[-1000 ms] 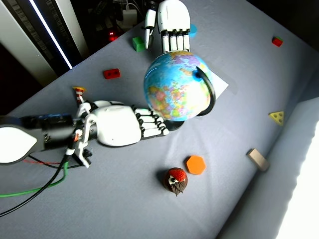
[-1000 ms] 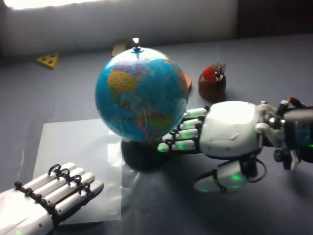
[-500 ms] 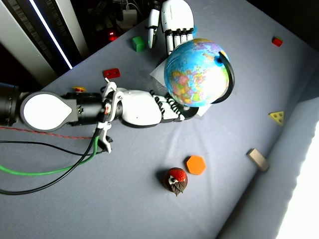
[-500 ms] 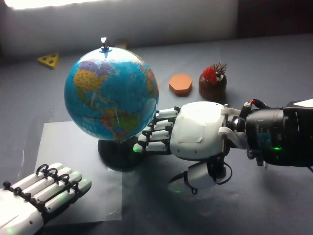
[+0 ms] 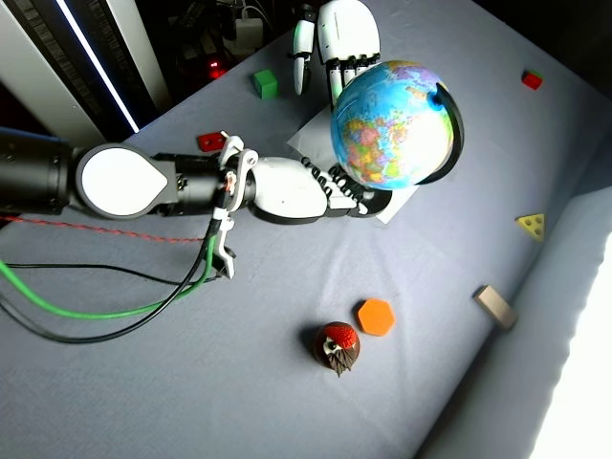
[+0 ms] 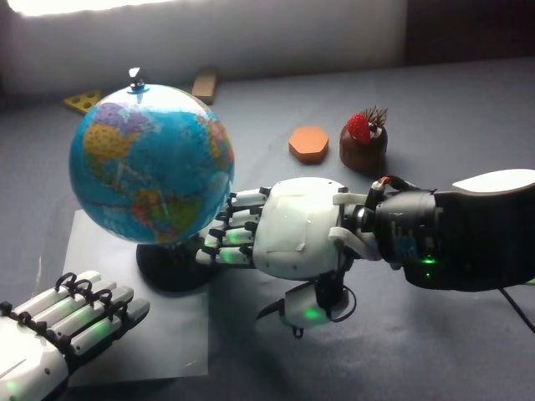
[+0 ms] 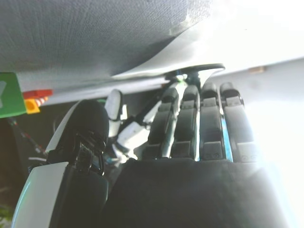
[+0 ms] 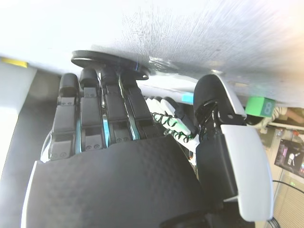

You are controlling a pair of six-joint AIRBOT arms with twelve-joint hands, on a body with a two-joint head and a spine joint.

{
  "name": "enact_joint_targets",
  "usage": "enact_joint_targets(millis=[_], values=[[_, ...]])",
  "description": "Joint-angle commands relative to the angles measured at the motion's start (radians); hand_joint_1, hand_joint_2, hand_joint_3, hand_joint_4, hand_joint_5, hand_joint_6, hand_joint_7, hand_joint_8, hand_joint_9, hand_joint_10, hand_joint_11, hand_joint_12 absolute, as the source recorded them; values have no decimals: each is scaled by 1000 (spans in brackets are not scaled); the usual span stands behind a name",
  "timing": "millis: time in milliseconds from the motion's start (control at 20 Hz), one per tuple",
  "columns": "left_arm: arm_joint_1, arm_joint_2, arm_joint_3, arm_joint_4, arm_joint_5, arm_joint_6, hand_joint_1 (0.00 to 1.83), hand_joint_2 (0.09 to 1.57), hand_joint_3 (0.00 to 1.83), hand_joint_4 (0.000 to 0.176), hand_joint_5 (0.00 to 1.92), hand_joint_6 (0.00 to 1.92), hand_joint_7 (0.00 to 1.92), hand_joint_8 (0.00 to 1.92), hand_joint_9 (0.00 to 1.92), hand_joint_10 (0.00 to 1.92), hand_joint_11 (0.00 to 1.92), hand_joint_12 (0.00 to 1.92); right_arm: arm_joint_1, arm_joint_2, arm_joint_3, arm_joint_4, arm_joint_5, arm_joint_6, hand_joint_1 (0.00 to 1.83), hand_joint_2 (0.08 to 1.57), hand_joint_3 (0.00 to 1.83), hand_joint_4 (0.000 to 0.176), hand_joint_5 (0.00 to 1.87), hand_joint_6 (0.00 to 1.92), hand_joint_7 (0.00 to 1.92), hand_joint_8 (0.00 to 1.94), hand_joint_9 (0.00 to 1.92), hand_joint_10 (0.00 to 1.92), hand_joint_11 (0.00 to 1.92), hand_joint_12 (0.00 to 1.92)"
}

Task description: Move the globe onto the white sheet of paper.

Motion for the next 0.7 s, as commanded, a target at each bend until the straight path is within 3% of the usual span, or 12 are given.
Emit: enact_joint_targets(millis=[0,650], values=[[-1,4,5,7,-101,-4,0,1371,1,0,0,0,0,0,0,0,0,0,-12,-18,-9,-17,-12,-3,0,1293,0,0,196,5,190,1,134,2,0,266],[3,6,5,1,-101,-9,0,1372,1,0,0,0,0,0,0,0,0,0,24,-5,-47,-16,-14,4,0,1290,0,0,205,11,191,6,128,0,0,263]])
